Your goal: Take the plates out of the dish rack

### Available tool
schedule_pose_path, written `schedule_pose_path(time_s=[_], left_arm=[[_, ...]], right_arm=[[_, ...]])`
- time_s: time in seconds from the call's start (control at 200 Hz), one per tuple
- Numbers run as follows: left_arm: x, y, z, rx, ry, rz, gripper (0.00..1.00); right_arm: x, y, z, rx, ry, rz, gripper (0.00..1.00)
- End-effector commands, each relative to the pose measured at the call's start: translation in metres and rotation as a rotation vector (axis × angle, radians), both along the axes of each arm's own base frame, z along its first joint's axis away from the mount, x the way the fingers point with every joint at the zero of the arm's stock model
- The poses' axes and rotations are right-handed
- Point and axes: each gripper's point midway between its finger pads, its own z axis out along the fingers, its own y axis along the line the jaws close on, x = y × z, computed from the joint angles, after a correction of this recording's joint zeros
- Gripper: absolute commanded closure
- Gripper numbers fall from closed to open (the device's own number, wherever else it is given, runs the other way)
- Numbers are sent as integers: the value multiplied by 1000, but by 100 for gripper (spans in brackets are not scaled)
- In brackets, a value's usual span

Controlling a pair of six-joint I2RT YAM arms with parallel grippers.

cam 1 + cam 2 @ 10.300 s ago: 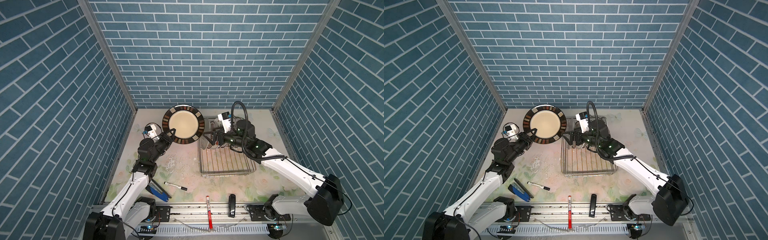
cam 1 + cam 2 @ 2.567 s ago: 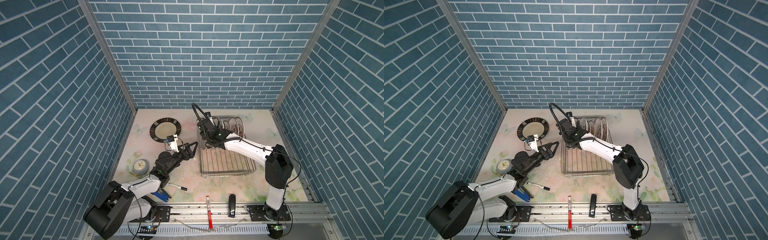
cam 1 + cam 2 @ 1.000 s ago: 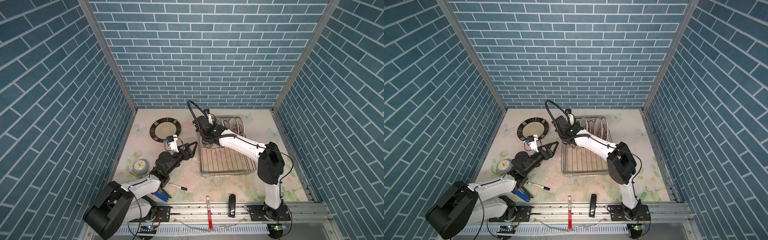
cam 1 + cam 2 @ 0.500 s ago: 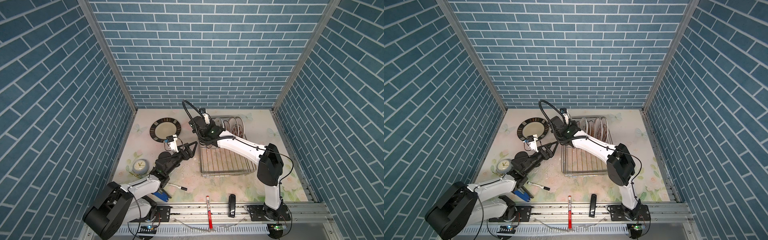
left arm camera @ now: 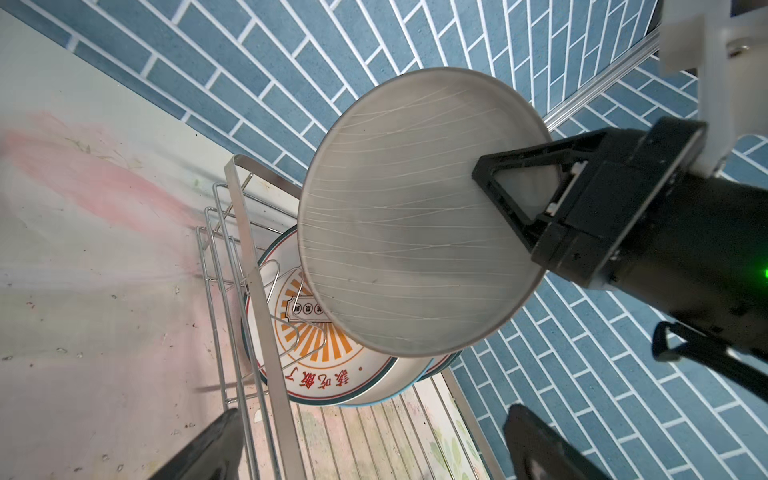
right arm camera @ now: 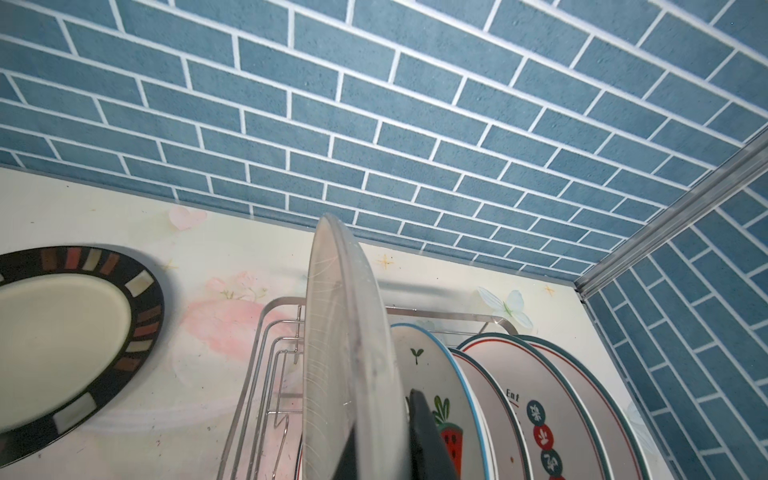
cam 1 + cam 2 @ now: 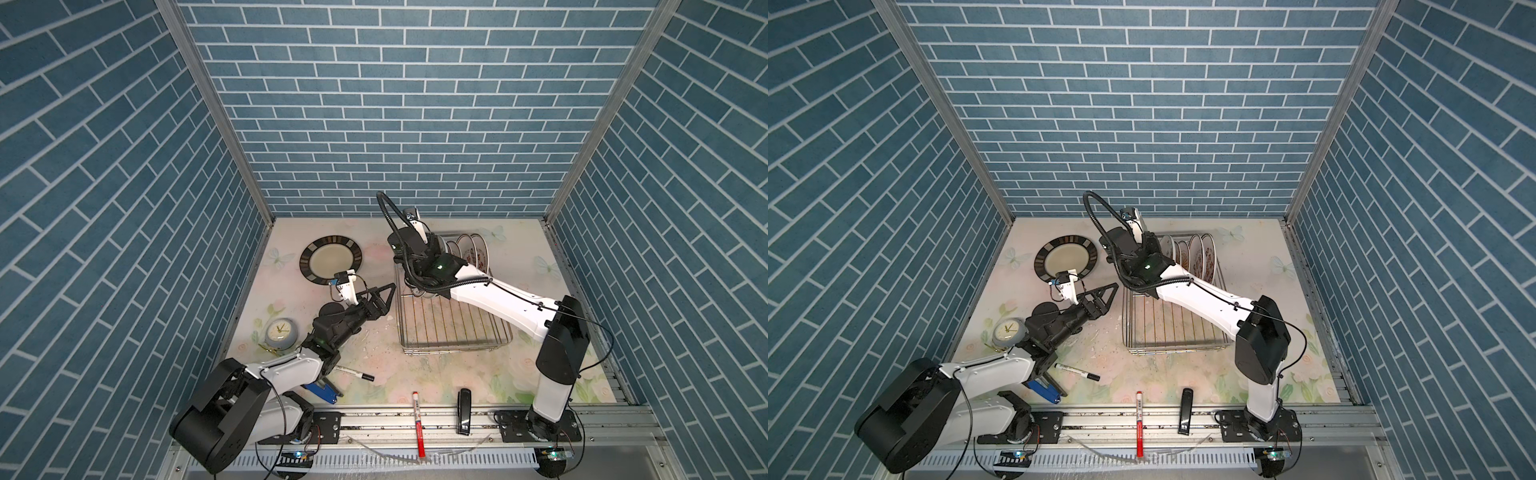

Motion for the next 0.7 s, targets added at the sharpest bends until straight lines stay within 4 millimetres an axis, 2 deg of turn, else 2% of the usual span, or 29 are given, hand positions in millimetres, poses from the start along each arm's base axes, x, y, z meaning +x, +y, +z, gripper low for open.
schedule_pose_path(time_s=[0.0,0.145,0.47,0.695], left_arm=[[-1,-4,14,-21,-38,-17,0],[-7,-2,18,-14,-64,-30,0],[-22,15,29,-23,-103,14,0],[-36,3,48,-81,-229,-68,0]], right_arm=[[-10,-11,47,129,-103,-3,100],[-28,-6,46,226,-87,142,100],[-54,-34,61,371,-129,251,100],[-64,-47,56,662,21,457,100]])
